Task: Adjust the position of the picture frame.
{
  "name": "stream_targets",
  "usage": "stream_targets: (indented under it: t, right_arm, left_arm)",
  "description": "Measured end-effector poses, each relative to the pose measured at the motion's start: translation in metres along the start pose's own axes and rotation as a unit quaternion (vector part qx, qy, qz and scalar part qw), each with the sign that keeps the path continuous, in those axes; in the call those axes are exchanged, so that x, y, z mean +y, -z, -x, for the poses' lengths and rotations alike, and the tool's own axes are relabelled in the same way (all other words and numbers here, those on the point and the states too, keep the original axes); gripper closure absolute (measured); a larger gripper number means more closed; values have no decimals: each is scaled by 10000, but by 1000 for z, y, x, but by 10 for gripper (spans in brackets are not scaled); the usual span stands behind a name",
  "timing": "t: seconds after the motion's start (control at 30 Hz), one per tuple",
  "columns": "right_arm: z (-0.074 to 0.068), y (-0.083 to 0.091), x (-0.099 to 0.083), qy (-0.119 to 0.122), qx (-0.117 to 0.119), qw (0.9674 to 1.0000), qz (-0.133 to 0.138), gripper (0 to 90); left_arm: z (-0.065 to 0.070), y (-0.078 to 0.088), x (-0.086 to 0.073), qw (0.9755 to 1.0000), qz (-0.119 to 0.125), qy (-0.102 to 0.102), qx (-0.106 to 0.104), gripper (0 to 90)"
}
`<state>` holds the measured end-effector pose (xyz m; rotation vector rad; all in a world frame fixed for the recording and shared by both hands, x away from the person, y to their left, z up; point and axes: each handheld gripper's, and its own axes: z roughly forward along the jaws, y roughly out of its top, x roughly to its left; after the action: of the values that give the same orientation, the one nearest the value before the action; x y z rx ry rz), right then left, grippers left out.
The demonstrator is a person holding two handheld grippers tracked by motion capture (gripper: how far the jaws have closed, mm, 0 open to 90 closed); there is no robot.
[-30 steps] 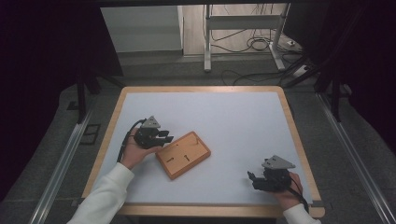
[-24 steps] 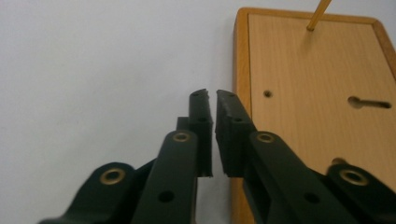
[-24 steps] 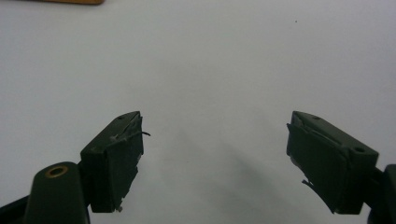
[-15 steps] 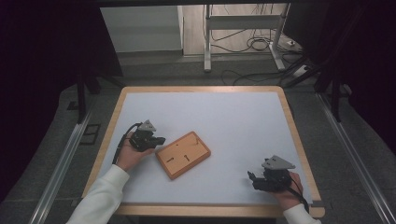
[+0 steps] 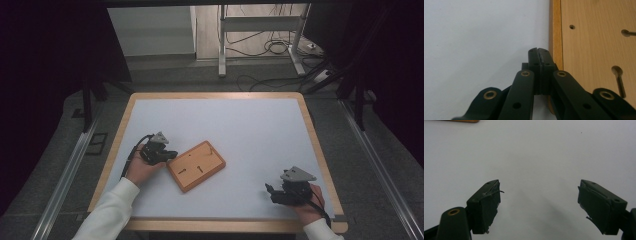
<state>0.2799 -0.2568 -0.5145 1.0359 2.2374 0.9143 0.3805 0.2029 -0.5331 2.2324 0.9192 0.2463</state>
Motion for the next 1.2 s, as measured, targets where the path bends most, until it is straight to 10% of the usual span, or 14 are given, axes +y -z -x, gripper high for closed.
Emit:
stream_targets:
  t: [1.2]
  right_arm:
    - [-1,-1,0,60,-23,10000,-33,183]
  left_arm:
    - [9,9,-17,9996,24,44,-266,900]
